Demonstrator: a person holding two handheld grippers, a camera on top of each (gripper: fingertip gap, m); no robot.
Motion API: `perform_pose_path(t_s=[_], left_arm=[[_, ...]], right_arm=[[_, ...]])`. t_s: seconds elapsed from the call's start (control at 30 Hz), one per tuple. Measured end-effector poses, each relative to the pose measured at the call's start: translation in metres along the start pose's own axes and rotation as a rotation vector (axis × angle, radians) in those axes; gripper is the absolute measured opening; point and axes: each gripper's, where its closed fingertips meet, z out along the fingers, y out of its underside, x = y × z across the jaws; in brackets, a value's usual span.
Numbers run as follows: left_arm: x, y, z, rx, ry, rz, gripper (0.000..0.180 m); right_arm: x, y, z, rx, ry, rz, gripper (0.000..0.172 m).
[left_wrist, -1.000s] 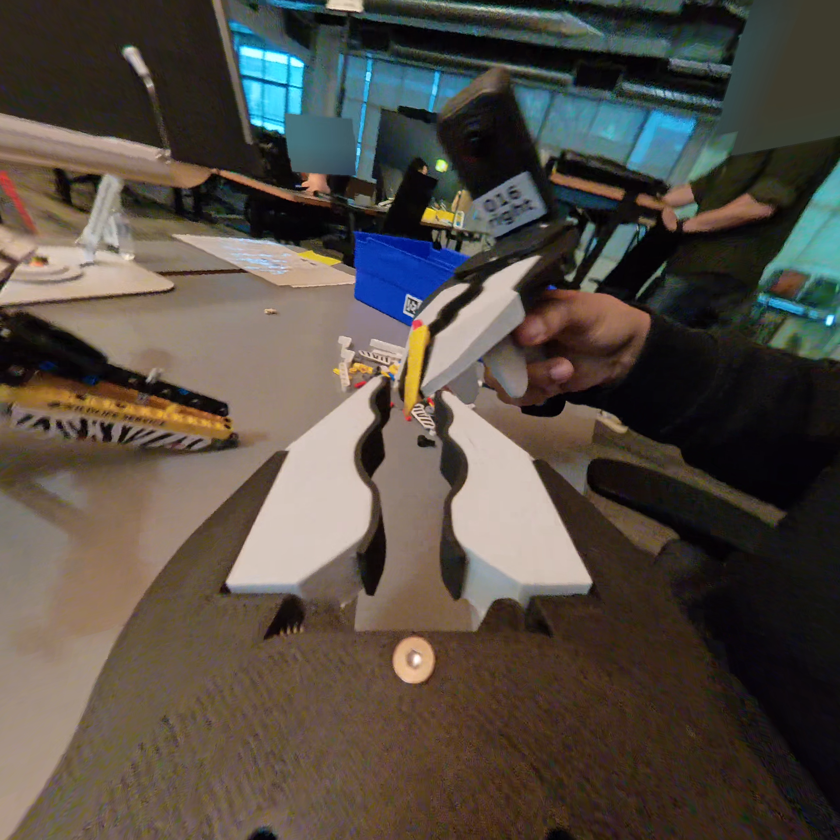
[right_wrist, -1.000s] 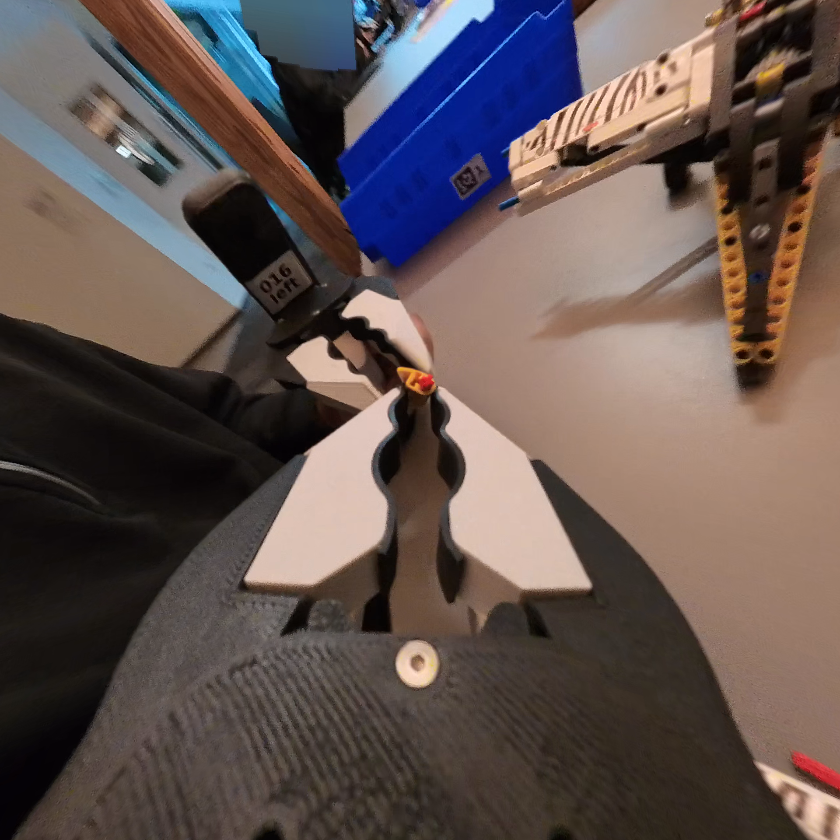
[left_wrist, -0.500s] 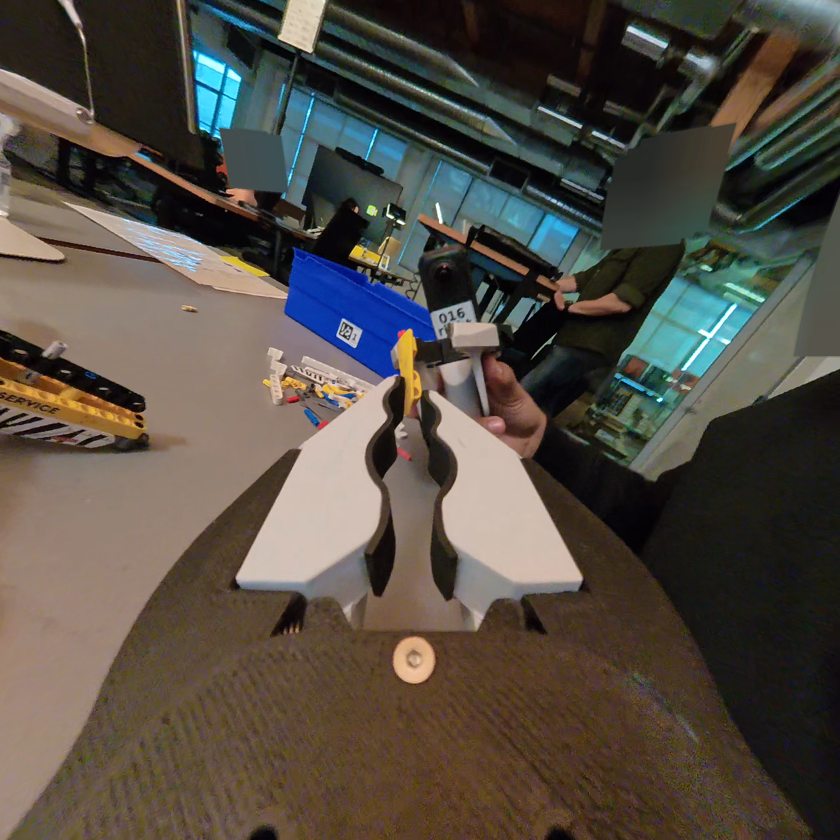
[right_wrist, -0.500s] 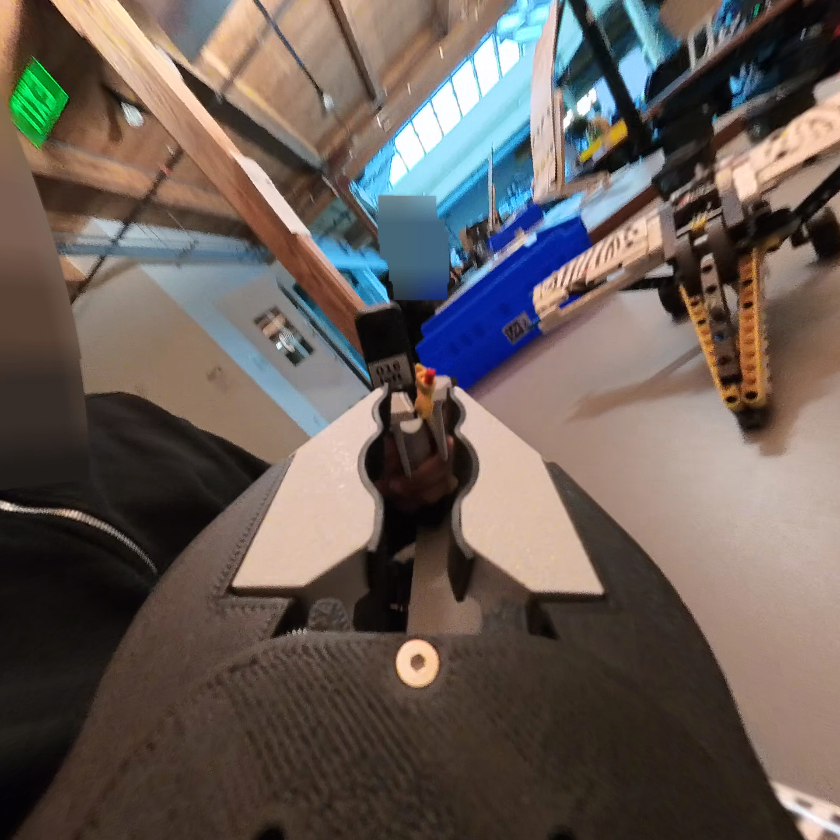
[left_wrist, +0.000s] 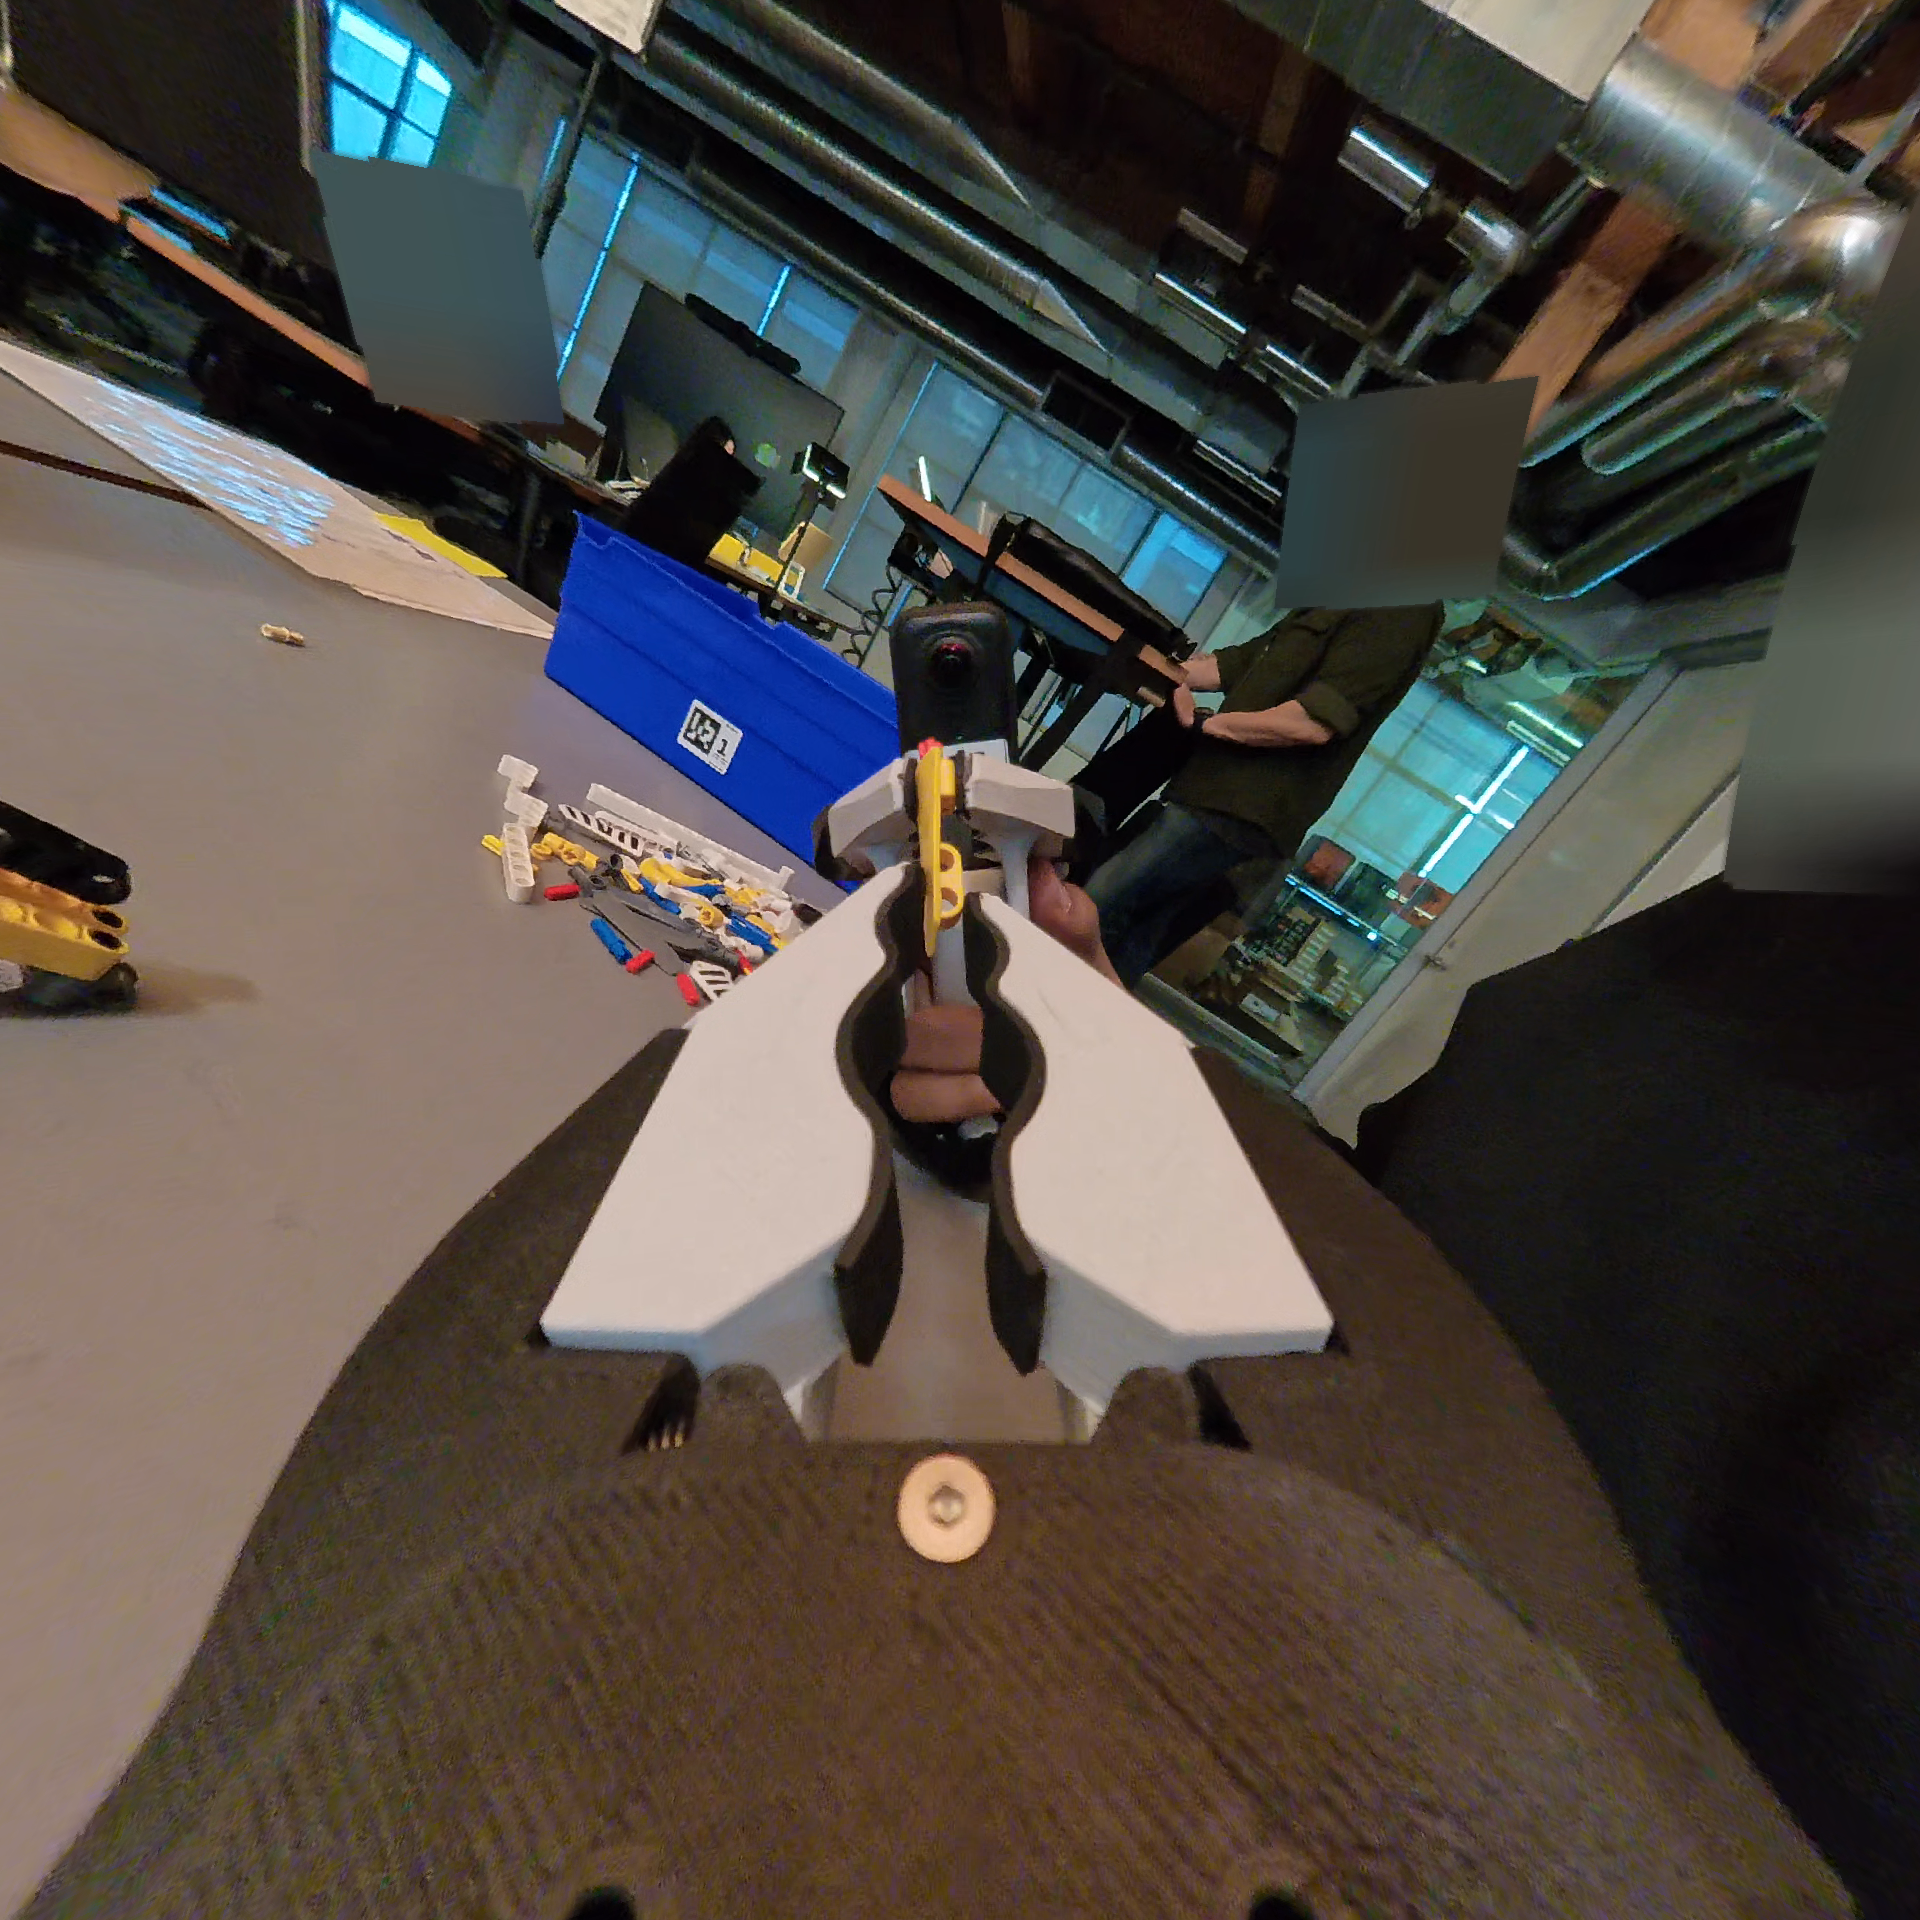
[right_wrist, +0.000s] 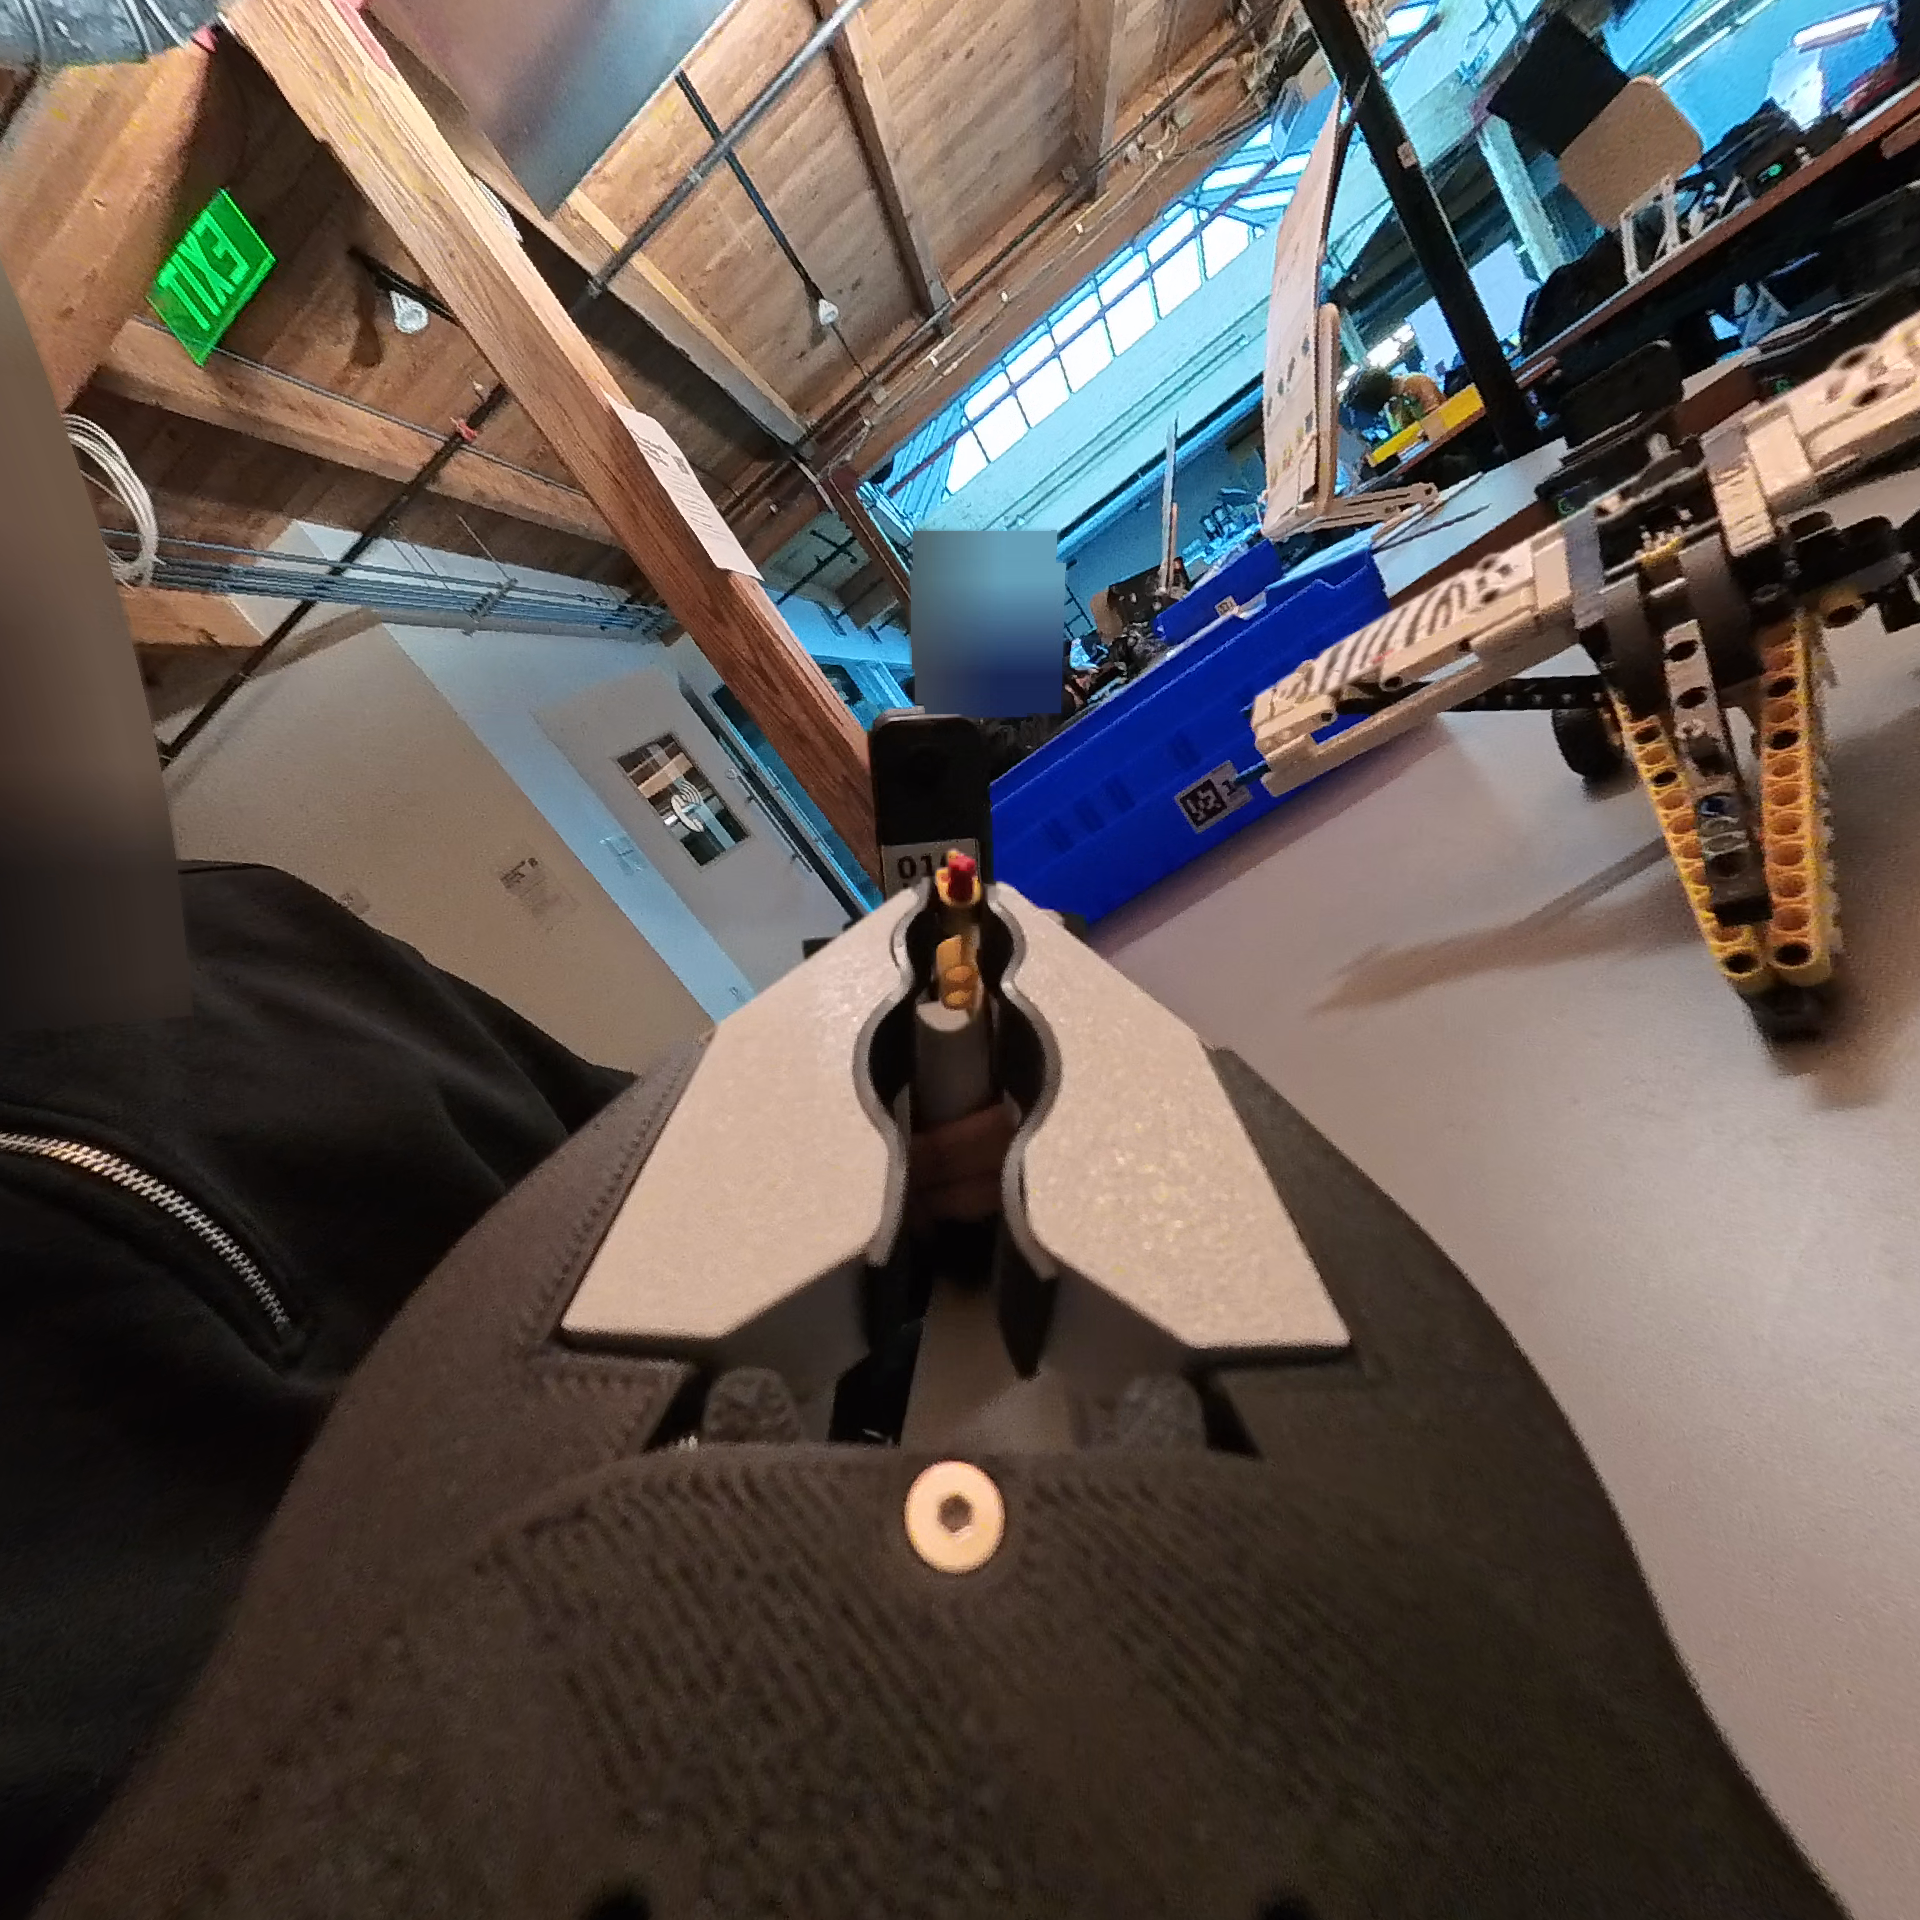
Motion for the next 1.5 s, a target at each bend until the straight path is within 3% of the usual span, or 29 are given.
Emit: perform_pose_path(t_s=[0.03,0.1,0.17,0.27,0.37,0.43,0.6,0.9,1.13,1.2,1.23,1.37,1.43,1.5], left_arm=[[-0.002,0.000,0.000,-0.002,-0.004,-0.015,0.004],[-0.007,0.001,0.001,-0.004,-0.017,-0.058,0.024],[-0.008,0.003,0.002,-0.017,0.003,-0.104,0.029],[-0.005,0.005,0.003,-0.032,0.030,-0.109,0.001],[-0.006,0.005,0.002,-0.026,0.028,-0.116,0.001],[-0.006,0.002,0.001,-0.011,0.031,-0.121,0.001],[-0.005,0.005,0.003,-0.028,0.032,-0.114,0.001],[-0.004,0.007,0.006,-0.049,0.028,-0.103,0.004],[-0.004,0.003,0.011,-0.021,0.068,-0.171,0.007],[-0.007,0.014,0.013,-0.088,0.044,-0.172,0.003],[-0.001,0.014,0.013,-0.087,0.056,-0.138,0.004],[-0.004,0.007,0.010,-0.033,0.051,-0.143,0.003],[-0.006,0.004,0.008,-0.018,0.061,-0.175,0.003],[-0.003,0.005,0.008,-0.018,0.073,-0.165,0.003]], right_arm=[[0.000,0.002,0.000,-0.016,0.007,-0.006,0.005],[-0.001,0.009,0.003,-0.057,0.022,-0.029,0.005],[-0.001,0.014,0.008,-0.081,0.044,-0.061,0.005],[0.002,0.015,0.009,-0.088,0.080,-0.093,0.005],[0.001,-0.002,0.002,0.005,0.072,-0.086,0.014],[0.000,-0.011,-0.005,0.061,0.058,-0.066,0.010],[0.001,-0.003,-0.001,0.045,0.053,-0.063,0.012],[0.001,0.002,0.002,-0.008,0.110,-0.138,0.000],[0.000,-0.013,-0.002,0.139,0.139,-0.095,0.002],[-0.013,-0.074,-0.042,0.468,0.074,-0.008,0.000],[-0.015,-0.095,-0.061,0.496,0.077,0.000,0.000],[-0.005,-0.101,-0.072,0.239,0.415,-0.371,0.001],[0.013,-0.093,-0.083,0.105,0.551,-0.415,0.001],[0.049,-0.080,-0.112,-0.049,0.722,-0.346,0.002]])
